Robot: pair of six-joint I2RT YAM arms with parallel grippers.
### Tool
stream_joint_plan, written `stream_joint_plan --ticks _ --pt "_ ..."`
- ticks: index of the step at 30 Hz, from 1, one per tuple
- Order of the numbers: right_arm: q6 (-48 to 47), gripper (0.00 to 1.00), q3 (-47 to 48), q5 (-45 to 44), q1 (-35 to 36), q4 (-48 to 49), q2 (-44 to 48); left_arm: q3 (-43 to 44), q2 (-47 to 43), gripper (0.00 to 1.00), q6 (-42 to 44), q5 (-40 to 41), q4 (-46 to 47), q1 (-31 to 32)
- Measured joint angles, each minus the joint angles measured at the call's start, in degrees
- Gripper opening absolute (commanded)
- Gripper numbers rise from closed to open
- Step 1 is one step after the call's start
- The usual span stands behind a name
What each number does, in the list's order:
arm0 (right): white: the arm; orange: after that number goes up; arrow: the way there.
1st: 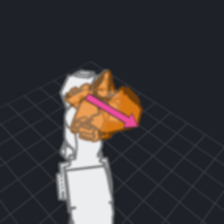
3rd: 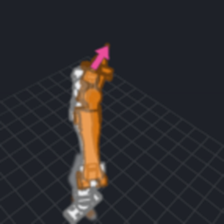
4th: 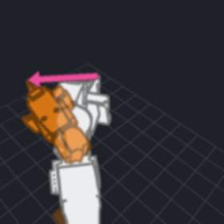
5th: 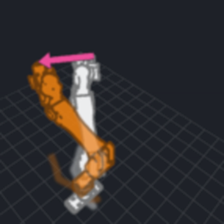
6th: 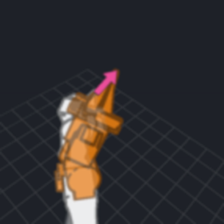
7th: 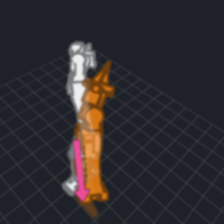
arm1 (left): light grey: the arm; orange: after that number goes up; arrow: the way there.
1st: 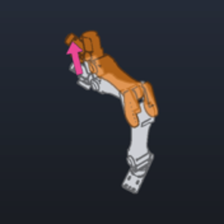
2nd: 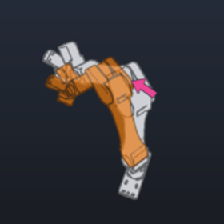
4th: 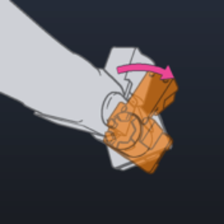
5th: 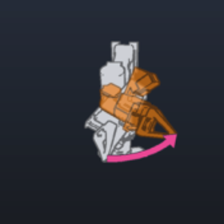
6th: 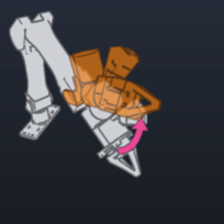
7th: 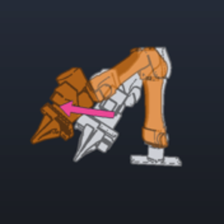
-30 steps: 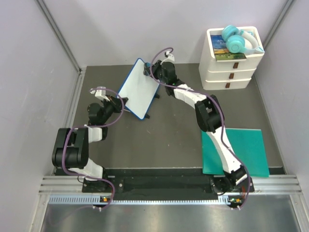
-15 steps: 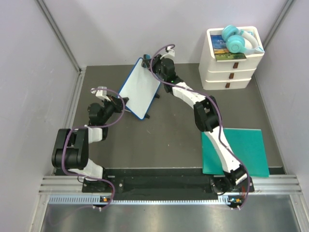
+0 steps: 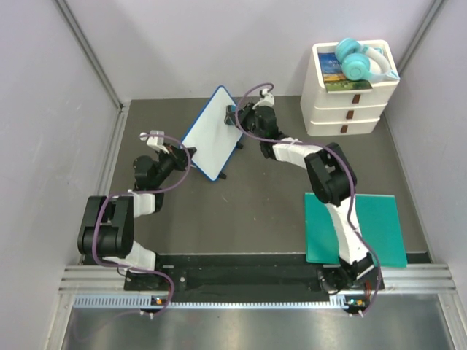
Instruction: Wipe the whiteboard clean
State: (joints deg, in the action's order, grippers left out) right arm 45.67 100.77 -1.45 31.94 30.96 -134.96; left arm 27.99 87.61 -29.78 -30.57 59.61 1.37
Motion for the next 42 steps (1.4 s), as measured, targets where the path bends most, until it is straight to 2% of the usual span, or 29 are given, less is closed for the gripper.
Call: stream_joint_plan --ticks 3,7,13,20,24,34,37,42 --pt "-0.1 0.00 -14.2 2.7 -0.8 0.1 9.4 0.0 -0.5 0.00 1.8 -1.7 0.1 0.5" --pt "-0.6 0.00 -28.6 6.3 -2.4 -0.8 22.1 0.0 -1.2 0.00 3.3 -2.7 -0.4 0.7" --pt "-4.4 0.00 -36.7 10.4 -3.6 -9.2 35.0 0.1 -2.3 0.00 4.1 -3.1 -2.3 0.7" --pt "-10.1 0.00 -38.6 14.5 -3.6 -26.3 33.2 2.6 -2.7 0.00 4.5 -3.6 -7.6 0.7" --pt "-11.2 0.12 -42.5 15.9 -3.6 -29.9 29.6 3.7 -2.8 0.00 4.6 -3.9 -9.8 0.7" --pt "-10.4 0.44 -48.3 20.2 -3.6 -16.2 28.3 5.2 -5.1 0.00 6.5 -3.8 -17.0 0.7" --pt "-10.1 0.50 -50.2 21.6 -3.6 -11.5 28.3 5.4 -5.5 0.00 6.8 -3.8 -18.2 0.7" --pt "-10.1 0.54 -52.1 22.4 -3.6 -6.8 28.4 5.6 -5.9 0.00 6.9 -3.7 -19.4 0.7"
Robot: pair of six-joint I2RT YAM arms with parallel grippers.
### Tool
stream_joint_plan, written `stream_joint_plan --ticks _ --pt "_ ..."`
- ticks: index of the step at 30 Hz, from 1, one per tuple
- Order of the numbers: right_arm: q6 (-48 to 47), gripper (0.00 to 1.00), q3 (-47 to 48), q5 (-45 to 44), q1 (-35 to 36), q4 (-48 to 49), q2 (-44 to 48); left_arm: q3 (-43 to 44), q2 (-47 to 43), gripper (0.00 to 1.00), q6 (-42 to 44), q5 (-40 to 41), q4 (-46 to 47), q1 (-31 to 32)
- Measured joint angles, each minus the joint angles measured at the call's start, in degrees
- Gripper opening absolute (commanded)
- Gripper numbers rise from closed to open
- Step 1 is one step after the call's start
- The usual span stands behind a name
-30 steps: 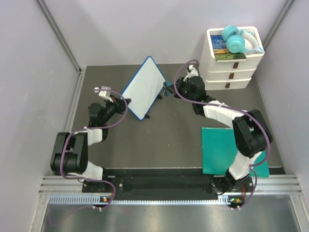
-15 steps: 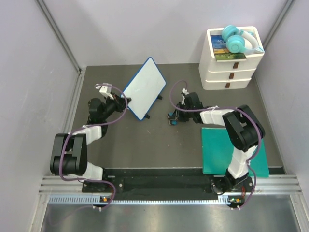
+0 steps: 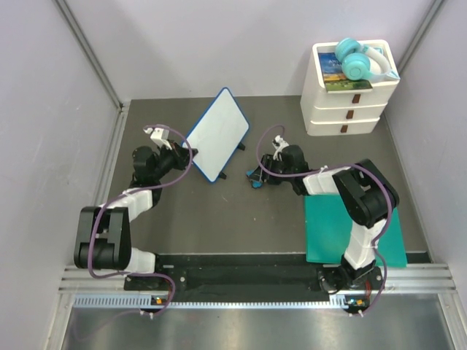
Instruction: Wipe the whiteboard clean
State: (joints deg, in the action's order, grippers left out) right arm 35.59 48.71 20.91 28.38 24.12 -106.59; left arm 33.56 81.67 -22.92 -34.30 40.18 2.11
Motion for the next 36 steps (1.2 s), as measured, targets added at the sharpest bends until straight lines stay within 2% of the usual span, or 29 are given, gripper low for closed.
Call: stream_joint_plan --ticks 14,15,16,22,27,32,35,36 --pt "0.0 0.54 -1.5 0.3 0.0 3.5 0.0 -0.4 -4.3 0.00 1.4 1.0 -6.8 0.0" --pt "0.0 0.54 -1.5 0.3 0.0 3.5 0.0 -0.4 -4.3 0.07 1.4 1.0 -6.8 0.0" --pt "0.0 0.54 -1.5 0.3 0.0 3.5 0.0 -0.4 -4.3 0.10 1.4 1.0 -6.9 0.0" --pt "0.1 0.54 -1.5 0.5 0.0 3.9 -0.2 -0.8 -4.2 0.22 1.4 0.3 -9.7 0.3" --pt "0.2 0.54 -1.5 1.2 0.0 5.3 -0.9 -2.3 -1.5 0.24 0.9 -1.6 -18.0 1.6" --pt "0.2 0.54 -1.5 1.3 0.0 5.4 -0.9 -2.3 -0.8 0.26 0.9 -2.3 -21.0 1.7" --pt "0.2 0.54 -1.5 1.3 0.0 5.4 -0.9 -2.3 -0.8 0.32 0.9 -2.3 -21.5 1.7" --pt "0.2 0.54 -1.5 1.3 0.0 5.4 -0.9 -2.3 -0.8 0.37 0.9 -2.3 -21.6 1.7"
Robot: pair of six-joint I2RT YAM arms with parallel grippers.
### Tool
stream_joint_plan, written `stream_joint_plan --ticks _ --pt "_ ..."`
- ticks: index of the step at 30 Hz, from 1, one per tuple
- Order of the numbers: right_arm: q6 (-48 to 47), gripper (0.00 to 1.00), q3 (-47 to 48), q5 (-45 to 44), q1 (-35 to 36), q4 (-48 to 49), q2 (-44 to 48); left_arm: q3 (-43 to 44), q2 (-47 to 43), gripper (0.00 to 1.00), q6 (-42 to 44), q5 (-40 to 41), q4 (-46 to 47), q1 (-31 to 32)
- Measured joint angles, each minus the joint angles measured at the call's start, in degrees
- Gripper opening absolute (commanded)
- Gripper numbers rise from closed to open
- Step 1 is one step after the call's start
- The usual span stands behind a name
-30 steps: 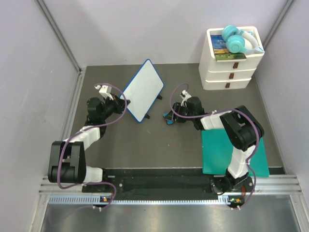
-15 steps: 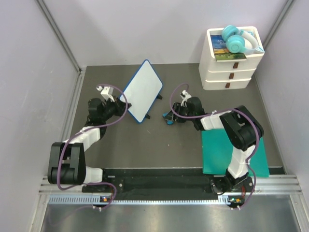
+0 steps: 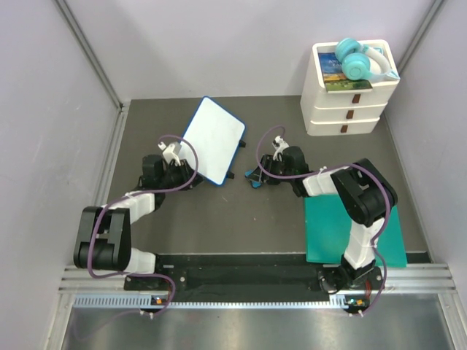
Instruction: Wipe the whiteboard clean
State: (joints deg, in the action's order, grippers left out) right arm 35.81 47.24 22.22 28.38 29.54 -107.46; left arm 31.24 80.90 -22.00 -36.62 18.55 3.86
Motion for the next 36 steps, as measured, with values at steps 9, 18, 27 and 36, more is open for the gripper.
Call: stream_joint_plan --ticks 9,18,27,36 --pt "0.0 0.55 -0.5 0.0 0.0 0.8 0.0 -3.3 -4.4 0.60 0.0 1.0 -2.1 0.0" --pt "0.0 0.55 -1.2 -0.8 0.0 1.1 0.6 -11.1 -23.1 0.56 -4.0 6.0 -5.6 0.0" --pt "-0.7 0.55 -3.8 -6.6 0.0 -0.3 4.0 -16.5 -41.6 0.99 -9.4 7.5 -13.5 3.3" --pt "-2.6 0.99 -16.5 -9.9 0.0 0.4 19.6 -7.7 -35.7 0.99 -8.0 11.5 -28.3 6.8"
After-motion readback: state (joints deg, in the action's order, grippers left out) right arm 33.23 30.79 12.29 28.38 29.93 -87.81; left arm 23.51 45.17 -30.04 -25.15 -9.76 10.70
